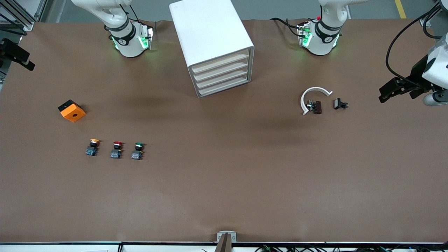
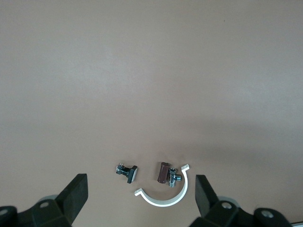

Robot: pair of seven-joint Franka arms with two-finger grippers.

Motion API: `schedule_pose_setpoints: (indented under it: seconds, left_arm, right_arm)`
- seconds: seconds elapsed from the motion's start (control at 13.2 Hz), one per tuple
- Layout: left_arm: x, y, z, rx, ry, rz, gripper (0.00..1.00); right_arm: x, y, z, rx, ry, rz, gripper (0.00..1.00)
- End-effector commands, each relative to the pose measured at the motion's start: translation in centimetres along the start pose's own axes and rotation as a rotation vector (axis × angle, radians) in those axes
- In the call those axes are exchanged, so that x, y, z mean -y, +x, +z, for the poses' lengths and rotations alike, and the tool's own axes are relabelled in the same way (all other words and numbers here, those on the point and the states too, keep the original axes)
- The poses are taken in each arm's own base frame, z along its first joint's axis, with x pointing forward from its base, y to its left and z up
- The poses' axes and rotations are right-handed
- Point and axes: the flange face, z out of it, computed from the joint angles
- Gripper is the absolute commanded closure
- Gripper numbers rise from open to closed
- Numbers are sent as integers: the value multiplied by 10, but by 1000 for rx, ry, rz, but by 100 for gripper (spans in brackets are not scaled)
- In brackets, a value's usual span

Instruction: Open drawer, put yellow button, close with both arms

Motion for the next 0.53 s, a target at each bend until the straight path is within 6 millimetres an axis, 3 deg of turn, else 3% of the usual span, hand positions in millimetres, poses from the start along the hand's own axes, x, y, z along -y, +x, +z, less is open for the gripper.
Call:
schedule_pose_setpoints:
  seconds: [0.0,0.3,0.46]
  left_arm:
    - [0,2,-5,-7,2,6,0]
    - [0,2,-3,0,11,5,0]
    - [-1,12,21,44,10,8,0]
  right_arm:
    - [0,-1,-3,-4,-11,-10,0]
    - [0,-1,-3,-4,-11,-10,0]
    - [0,-1,-3,-4,-11,-8,0]
